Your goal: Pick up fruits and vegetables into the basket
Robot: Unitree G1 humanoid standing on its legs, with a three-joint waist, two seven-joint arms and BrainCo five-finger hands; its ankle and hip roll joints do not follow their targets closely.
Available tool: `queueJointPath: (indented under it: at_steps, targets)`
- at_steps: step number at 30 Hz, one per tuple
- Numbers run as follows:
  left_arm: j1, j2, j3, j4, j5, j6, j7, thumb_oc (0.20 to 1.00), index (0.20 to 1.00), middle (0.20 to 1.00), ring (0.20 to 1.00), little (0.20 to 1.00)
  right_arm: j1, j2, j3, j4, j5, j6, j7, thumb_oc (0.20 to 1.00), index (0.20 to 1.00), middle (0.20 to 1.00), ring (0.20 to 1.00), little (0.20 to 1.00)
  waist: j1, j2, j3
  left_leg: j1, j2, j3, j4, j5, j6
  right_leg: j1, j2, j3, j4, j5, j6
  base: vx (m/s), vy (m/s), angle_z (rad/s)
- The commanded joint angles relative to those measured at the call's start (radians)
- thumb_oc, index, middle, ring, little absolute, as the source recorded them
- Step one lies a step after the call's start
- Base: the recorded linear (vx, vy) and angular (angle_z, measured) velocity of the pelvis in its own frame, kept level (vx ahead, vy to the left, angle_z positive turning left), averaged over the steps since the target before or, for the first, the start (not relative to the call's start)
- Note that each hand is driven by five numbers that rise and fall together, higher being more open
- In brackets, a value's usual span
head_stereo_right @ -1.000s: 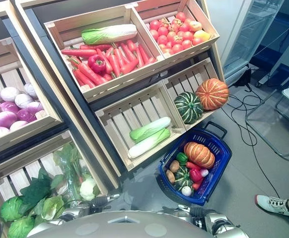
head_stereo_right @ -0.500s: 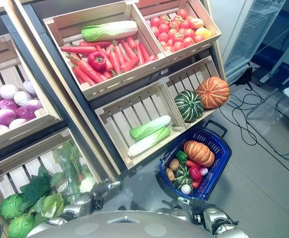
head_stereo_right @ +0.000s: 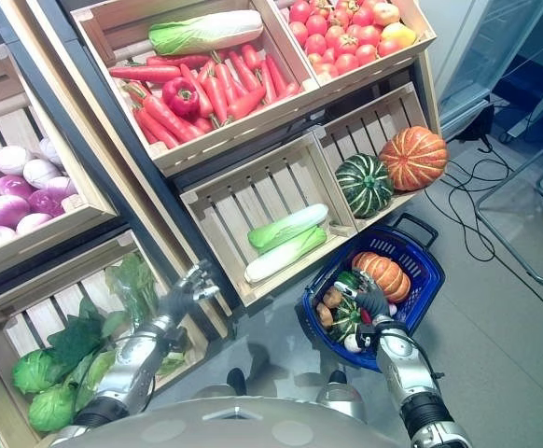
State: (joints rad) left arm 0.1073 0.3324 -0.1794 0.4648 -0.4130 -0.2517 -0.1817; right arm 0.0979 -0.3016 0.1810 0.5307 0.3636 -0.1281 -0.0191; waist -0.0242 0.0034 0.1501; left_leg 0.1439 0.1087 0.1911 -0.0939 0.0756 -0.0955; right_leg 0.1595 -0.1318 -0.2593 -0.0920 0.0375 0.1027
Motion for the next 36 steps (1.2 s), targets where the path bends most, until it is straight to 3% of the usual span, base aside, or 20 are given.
queueJointPath:
  at_steps: [1, 4, 5, 11, 16, 18, 19, 24, 36]
  targets:
    - [-0.050, 0.062, 0.038, -0.081, -0.012, -0.101, 0.020, 1.000, 1.000, 1.000, 1.000, 1.000, -0.024, -0.003, -0.023, -0.081, 0.010, -0.084, -0.039, 1.000, 1.000, 1.000, 1.000, 1.000, -0.006, -0.021, 0.030, 0.015, -0.017, 0.041, 0.040, -0.123, 0.063, -0.055, -0.044, 0.024, 0.121, -0.057, 0.030, 0.02, -0.032, 0.00]
    - [-0.083, 0.088, 0.035, -0.131, 0.028, -0.150, 0.073, 1.000, 1.000, 1.000, 1.000, 1.000, -0.028, -0.010, -0.023, -0.127, 0.008, -0.098, -0.077, 1.000, 1.000, 1.000, 1.000, 1.000, -0.016, -0.007, 0.056, -0.017, -0.012, 0.030, 0.063, -0.118, 0.064, -0.102, -0.048, 0.028, 0.180, -0.074, 0.024, 0.00, 0.000, 0.00]
    - [-0.106, 0.102, 0.025, -0.152, 0.057, -0.166, 0.135, 1.000, 1.000, 1.000, 1.000, 1.000, -0.037, -0.022, -0.014, -0.149, 0.009, -0.103, -0.098, 1.000, 1.000, 1.000, 1.000, 1.000, -0.024, 0.005, 0.072, -0.033, -0.010, 0.025, 0.072, -0.113, 0.063, -0.129, -0.050, 0.032, 0.206, -0.082, 0.020, 0.00, 0.000, 0.00]
    - [-0.228, 0.129, -0.023, -0.182, 0.113, -0.188, 0.311, 1.000, 1.000, 1.000, 1.000, 1.000, -0.089, -0.079, 0.008, -0.207, -0.018, -0.099, -0.179, 1.000, 1.000, 1.000, 1.000, 1.000, -0.058, 0.036, 0.148, -0.128, -0.008, 0.016, 0.143, -0.097, 0.046, -0.230, -0.057, 0.058, 0.274, -0.101, 0.001, -0.06, 0.025, -0.02]
    - [-0.332, 0.136, -0.057, -0.187, 0.172, -0.186, 0.395, 1.000, 1.000, 1.000, 1.000, 1.000, -0.134, -0.119, 0.026, -0.226, -0.035, -0.096, -0.217, 1.000, 1.000, 1.000, 1.000, 1.000, -0.083, 0.047, 0.204, -0.188, 0.001, 0.020, 0.193, -0.091, 0.032, -0.293, -0.055, 0.074, 0.319, -0.112, -0.014, -0.07, 0.026, -0.08]
    - [-0.379, 0.147, -0.077, -0.179, 0.226, -0.153, 0.458, 1.000, 1.000, 1.000, 1.000, 1.000, -0.155, -0.136, 0.039, -0.233, -0.037, -0.095, -0.227, 1.000, 1.000, 1.000, 1.000, 1.000, -0.093, 0.051, 0.225, -0.215, 0.004, 0.022, 0.222, -0.091, 0.029, -0.332, -0.053, 0.082, 0.355, -0.119, -0.022, -0.06, 0.020, -0.16]
    - [-0.428, 0.165, -0.103, -0.162, 0.298, -0.131, 0.538, 1.000, 1.000, 1.000, 1.000, 1.000, -0.177, -0.156, 0.051, -0.243, -0.038, -0.096, -0.233, 1.000, 1.000, 1.000, 1.000, 1.000, -0.105, 0.052, 0.248, -0.245, 0.007, 0.027, 0.255, -0.092, 0.027, -0.371, -0.052, 0.089, 0.389, -0.123, -0.027, -0.07, 0.019, -0.19]
    - [-0.561, 0.205, -0.150, -0.102, 0.308, -0.020, 0.601, 1.000, 1.000, 1.000, 1.000, 1.000, -0.231, -0.198, 0.083, -0.273, -0.044, -0.092, -0.241, 1.000, 1.000, 1.000, 1.000, 1.000, -0.128, 0.048, 0.296, -0.334, 0.017, 0.044, 0.333, -0.100, 0.023, -0.477, -0.043, 0.105, 0.481, -0.146, -0.041, -0.07, -0.014, -0.06]
    - [-0.818, 0.213, -0.175, 0.127, 0.305, 0.164, 0.750, 1.000, 1.000, 1.000, 1.000, 1.000, -0.328, -0.260, 0.129, -0.347, -0.062, -0.025, -0.197, 1.000, 1.000, 1.000, 1.000, 1.000, -0.193, 0.044, 0.370, -0.491, 0.034, 0.093, 0.429, -0.103, 0.015, -0.679, -0.012, 0.150, 0.629, -0.193, -0.058, -0.02, -0.009, -0.10]
